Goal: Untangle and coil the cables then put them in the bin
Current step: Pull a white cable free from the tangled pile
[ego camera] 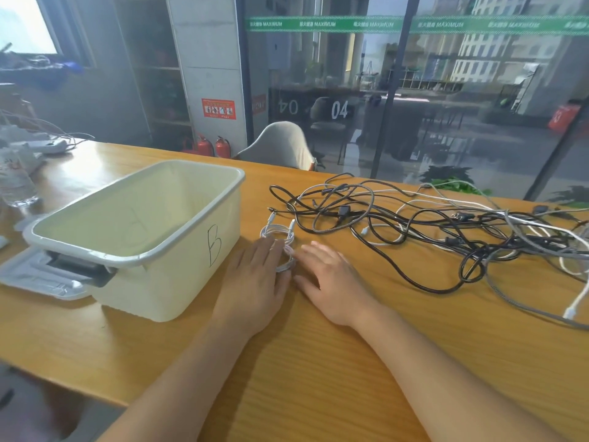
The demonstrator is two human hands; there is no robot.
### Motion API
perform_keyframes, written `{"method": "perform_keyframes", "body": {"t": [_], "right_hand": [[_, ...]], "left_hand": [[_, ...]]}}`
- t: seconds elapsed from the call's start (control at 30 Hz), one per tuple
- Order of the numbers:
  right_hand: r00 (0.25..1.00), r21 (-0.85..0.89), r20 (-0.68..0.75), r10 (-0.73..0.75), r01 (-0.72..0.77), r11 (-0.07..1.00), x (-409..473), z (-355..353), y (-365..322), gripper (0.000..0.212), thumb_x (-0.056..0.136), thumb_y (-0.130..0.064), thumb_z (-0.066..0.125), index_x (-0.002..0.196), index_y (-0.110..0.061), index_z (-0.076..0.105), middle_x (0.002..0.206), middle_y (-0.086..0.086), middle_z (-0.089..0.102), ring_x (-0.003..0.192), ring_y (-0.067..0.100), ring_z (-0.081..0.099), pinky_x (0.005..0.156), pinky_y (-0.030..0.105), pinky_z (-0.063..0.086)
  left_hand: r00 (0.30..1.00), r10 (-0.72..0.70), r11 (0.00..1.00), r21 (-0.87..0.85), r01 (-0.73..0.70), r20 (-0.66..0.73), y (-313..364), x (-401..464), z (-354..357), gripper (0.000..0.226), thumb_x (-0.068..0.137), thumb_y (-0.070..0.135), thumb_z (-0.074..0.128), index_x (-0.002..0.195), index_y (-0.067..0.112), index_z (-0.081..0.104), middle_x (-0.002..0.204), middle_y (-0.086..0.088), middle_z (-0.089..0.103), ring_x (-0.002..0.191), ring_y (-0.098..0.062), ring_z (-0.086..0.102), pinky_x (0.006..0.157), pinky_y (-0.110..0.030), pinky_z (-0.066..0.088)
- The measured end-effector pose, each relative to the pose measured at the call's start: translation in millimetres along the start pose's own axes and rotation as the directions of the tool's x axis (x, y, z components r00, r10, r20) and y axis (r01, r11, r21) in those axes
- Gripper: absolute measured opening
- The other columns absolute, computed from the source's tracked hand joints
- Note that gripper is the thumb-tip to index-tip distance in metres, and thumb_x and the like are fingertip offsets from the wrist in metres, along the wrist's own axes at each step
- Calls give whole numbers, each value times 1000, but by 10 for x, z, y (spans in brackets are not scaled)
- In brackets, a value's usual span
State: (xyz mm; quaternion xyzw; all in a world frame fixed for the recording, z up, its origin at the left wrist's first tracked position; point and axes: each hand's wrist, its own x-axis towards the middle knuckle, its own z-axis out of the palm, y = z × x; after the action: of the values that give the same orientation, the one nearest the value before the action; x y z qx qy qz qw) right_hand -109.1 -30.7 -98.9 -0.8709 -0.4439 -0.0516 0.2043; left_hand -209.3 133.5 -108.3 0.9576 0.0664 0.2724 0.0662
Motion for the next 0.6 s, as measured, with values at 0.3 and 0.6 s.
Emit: {"method": "perform_keyframes", "body": {"t": [0.3,0.6], "right_hand": [[996,-96,-79,-43,36,995,-653,-343,495,43,105,-37,51,148,-32,54,166,-5,35,158,14,15,127,34,6],[977,-98,-203,65,-86,991,-1362,-841,1258,39,103,-31,58,142,-31,61,152,-8,54,147,12,41,122,40,31]], "left_hand": [[986,163,987,-15,-162,36,763,-16,123,62,101,47,41,153,14,47,158,-7,47,146,-24,43,116,-43,35],[966,252,968,-34,-250,56,1326,143,305,64,101,48,44,157,15,40,162,-7,41,151,-25,34,119,-46,34]]}}
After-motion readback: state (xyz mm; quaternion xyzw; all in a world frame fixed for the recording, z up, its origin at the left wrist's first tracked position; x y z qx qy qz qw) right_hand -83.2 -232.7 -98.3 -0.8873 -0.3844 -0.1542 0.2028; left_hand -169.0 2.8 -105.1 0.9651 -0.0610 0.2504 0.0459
